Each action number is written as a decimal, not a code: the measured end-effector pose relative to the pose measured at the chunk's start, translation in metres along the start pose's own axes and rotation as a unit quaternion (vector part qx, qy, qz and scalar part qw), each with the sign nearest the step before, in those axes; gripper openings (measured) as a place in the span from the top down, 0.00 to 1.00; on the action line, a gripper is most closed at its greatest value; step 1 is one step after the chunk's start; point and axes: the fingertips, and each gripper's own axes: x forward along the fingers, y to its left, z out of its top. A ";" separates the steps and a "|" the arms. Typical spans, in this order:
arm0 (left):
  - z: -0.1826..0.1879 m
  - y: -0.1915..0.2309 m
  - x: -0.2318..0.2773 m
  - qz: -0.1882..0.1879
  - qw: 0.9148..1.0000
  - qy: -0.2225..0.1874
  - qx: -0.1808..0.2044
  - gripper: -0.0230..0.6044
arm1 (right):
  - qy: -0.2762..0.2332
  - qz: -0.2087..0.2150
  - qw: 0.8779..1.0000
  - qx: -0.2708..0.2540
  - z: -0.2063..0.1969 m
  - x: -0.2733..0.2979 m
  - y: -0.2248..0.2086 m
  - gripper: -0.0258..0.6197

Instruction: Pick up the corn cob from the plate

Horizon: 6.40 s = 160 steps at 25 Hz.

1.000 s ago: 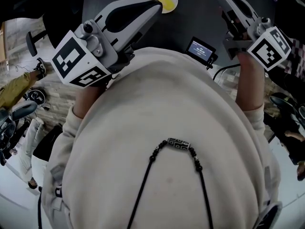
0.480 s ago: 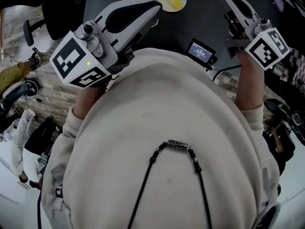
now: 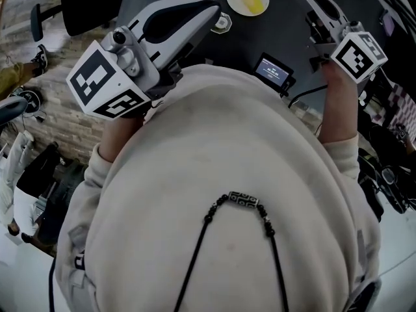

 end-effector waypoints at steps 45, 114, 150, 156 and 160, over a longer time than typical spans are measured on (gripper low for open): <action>-0.046 0.027 -0.066 0.120 0.992 -0.027 -0.041 0.96 | 0.200 -0.028 0.976 0.078 -0.142 0.083 -0.095 0.59; -0.035 -0.004 -0.039 0.069 0.997 0.010 0.023 0.96 | 0.177 -0.071 0.979 0.068 -0.151 0.058 -0.110 0.56; 0.001 -0.034 0.045 -0.117 0.985 0.078 0.096 0.96 | -0.166 0.040 0.985 0.021 0.033 -0.098 0.070 0.56; -0.003 -0.039 0.033 -0.122 0.985 0.077 0.097 0.96 | -0.160 0.041 0.986 0.003 0.029 -0.093 0.086 0.56; 0.002 -0.034 0.042 -0.120 0.985 0.081 0.090 0.96 | -0.158 0.041 0.986 0.024 0.034 -0.094 0.074 0.56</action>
